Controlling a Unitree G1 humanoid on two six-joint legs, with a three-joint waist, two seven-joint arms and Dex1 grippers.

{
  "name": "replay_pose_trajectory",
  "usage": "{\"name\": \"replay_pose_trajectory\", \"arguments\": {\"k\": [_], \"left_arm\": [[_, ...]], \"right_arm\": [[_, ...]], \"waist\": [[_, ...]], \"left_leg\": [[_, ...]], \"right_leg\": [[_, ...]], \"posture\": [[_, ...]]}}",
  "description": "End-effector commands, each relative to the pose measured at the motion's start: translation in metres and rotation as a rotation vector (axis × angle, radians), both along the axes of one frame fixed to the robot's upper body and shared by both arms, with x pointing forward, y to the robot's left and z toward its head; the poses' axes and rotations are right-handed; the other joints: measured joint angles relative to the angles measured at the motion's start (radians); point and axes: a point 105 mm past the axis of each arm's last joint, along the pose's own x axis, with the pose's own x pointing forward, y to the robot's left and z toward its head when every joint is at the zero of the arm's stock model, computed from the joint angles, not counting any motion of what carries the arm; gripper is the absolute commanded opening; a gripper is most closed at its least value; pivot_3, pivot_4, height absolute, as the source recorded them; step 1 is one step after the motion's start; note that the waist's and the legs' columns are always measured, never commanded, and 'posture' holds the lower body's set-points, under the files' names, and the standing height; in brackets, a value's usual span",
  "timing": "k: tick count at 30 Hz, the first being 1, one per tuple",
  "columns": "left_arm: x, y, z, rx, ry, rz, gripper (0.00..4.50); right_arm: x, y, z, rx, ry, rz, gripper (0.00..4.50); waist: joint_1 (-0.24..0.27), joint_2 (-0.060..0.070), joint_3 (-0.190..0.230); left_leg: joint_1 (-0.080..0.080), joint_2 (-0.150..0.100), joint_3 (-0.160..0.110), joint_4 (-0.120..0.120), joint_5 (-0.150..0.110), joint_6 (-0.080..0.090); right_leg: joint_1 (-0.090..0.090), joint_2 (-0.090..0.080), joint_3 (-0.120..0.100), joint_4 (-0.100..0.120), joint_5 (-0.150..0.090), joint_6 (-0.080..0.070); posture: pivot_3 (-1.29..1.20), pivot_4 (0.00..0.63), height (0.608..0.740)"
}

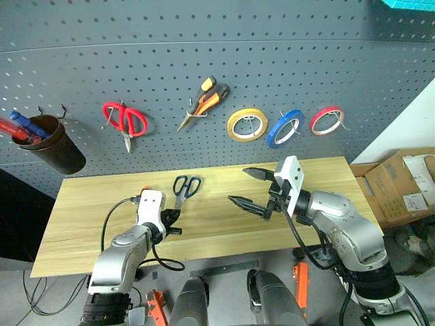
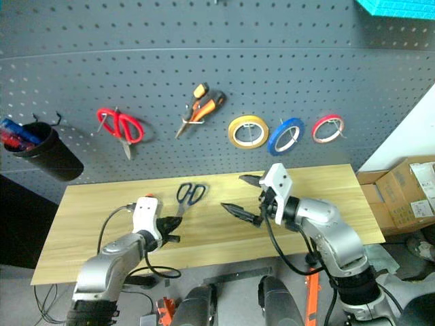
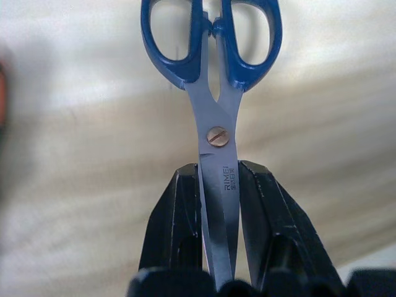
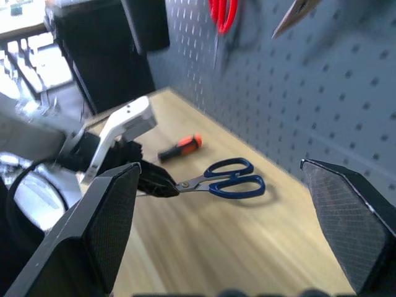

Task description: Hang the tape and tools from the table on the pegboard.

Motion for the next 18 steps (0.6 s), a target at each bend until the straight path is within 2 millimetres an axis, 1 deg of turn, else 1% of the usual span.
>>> {"name": "replay_pose_trajectory", "arguments": {"k": [1,5,7,9,12,15,18], "left_arm": [[-0.004,0.002,0.028,0.012,-0.170,0.015,0.51],[-0.021,0.007,0.035,0.050,-0.265,0.051,0.51],[-0.030,0.003,0.037,0.006,-0.296,0.038,0.51],[-0.041,0.003,0.041,-0.010,-0.351,0.052,0.51],[-0.053,0.007,0.047,-0.039,-0.430,0.119,0.51],[-0.061,0.007,0.056,-0.028,-0.515,0.150,0.51],[-0.066,0.004,0.063,-0.007,-0.578,0.145,0.51]], "right_arm": [[-0.010,-0.002,0.023,0.124,-0.064,0.035,4.50],[-0.011,-0.005,0.025,0.176,-0.058,0.053,4.50],[-0.012,-0.005,0.026,0.193,-0.052,0.065,4.50],[-0.013,-0.006,0.030,0.230,-0.056,0.079,4.50],[-0.017,-0.009,0.042,0.315,-0.044,0.102,4.50],[-0.020,-0.013,0.049,0.394,0.008,0.125,4.50],[-0.018,-0.013,0.051,0.406,0.024,0.120,4.50]], "waist": [[0.006,0.000,-0.010],[0.014,-0.003,-0.034],[0.023,-0.003,-0.046],[0.028,-0.005,-0.057],[0.034,-0.005,-0.069],[0.040,-0.006,-0.084],[0.055,-0.004,-0.101]], "left_leg": [[0.000,0.000,0.000,0.000,0.000,0.000],[0.001,-0.001,0.001,0.000,0.000,0.000],[0.002,-0.001,0.002,0.000,0.000,0.000],[0.003,-0.001,0.003,0.001,0.000,0.000],[0.007,-0.001,0.005,0.001,0.000,0.000],[0.008,-0.001,0.005,0.002,0.000,0.000],[0.009,-0.001,0.005,0.002,0.000,0.000]], "right_leg": [[0.000,0.000,0.000,0.000,0.000,0.000],[0.001,0.000,0.000,0.000,0.000,0.000],[0.001,0.000,0.001,-0.001,0.000,0.000],[0.002,0.000,0.001,0.000,0.000,0.000],[0.005,0.000,0.002,0.000,0.000,-0.001],[0.007,0.001,0.002,0.000,-0.002,-0.003],[0.008,0.002,0.003,0.000,-0.003,-0.005]], "posture": [[0.14,0.113,0.740],[0.17,0.086,0.740],[0.18,0.072,0.740],[0.19,0.066,0.740],[0.21,0.053,0.740],[0.23,0.042,0.740],[0.24,0.029,0.740]]}}
